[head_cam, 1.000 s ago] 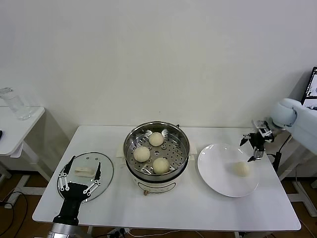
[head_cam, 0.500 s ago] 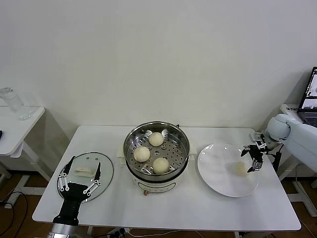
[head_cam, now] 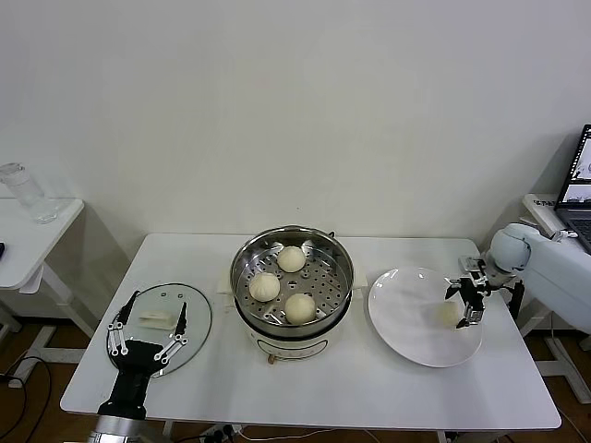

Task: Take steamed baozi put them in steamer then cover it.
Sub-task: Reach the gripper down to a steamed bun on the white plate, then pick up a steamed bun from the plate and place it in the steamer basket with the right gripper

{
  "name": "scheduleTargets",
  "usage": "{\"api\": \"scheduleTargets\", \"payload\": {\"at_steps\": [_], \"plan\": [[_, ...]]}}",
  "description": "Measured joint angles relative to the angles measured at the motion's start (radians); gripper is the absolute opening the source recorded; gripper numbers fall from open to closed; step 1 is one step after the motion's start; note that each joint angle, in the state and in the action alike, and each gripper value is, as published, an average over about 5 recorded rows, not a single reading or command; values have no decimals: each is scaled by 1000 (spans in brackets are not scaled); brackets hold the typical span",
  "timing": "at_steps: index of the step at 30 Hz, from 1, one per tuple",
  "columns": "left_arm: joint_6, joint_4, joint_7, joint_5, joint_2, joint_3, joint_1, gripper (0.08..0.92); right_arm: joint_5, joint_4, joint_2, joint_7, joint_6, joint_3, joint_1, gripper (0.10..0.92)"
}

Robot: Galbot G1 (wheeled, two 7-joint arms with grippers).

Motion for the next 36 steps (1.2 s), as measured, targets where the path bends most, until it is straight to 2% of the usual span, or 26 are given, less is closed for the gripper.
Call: {"api": "scheduleTargets", "payload": {"at_steps": [8,21,27,36], "plan": [[4,-2,0,-5,0,-6,-7,823,-7,-7,8,10,1,7,-12,703],[7,-4,-1,-7,5,-3,-18,823,29,42,13,-50,-17,-28,112,613],[6,-7,-2,-8,12,4,-23,823,117,96,51,-105,-40,-122,288,620],[9,-13,-3,-8,19,9,-27,823,341,221,184,-122,-109,-298,551,628]]}}
